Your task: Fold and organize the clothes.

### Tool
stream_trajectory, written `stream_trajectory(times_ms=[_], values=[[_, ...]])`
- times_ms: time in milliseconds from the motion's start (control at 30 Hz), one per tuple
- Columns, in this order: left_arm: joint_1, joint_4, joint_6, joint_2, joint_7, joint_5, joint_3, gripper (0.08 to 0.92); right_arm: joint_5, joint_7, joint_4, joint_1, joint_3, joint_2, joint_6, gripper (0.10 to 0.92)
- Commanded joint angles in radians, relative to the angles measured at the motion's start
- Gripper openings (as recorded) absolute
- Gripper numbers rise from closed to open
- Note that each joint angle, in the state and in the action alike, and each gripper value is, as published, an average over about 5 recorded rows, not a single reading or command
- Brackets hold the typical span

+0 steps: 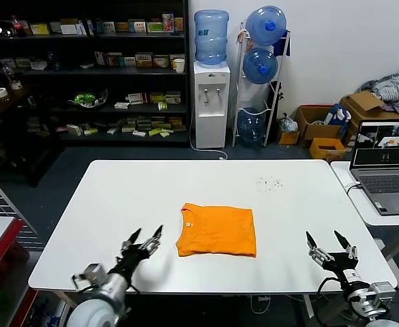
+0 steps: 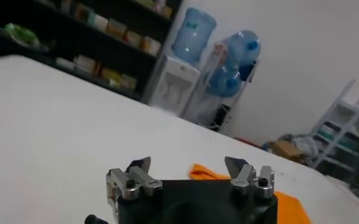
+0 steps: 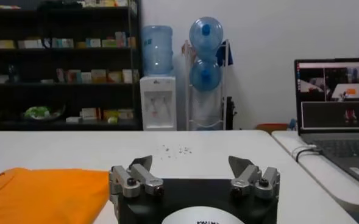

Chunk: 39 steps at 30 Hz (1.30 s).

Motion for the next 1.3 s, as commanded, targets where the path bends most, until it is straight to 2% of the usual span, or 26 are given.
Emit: stream_trajectory(times_ms=[33, 233, 467, 1300], values=[[0.282, -0.023, -0.318, -0.069, 0.305, 0.279, -0.311, 0.821, -0.03, -0.139, -0.079, -0.008, 0.074, 0.054, 0.163, 0.823], [0.26, -0.03, -0.323, -0.128, 0.332, 0.304, -0.311, 0.823, -0.053, -0.172, -0.075, -0.02, 0.069, 0.105, 0.222, 0.823], [0.27, -0.031, -0.322, -0.12, 0.331, 0.301, -0.303, 0.823, -0.115, -0.177, -0.082, -0.02, 0.057, 0.141, 0.268, 0.823], [0.267, -0.03, -0.316, -0.139, 0.318, 0.304, -0.294, 0.823, -0.125, -0.177, -0.083, -0.016, 0.067, 0.162, 0.263, 0.823]])
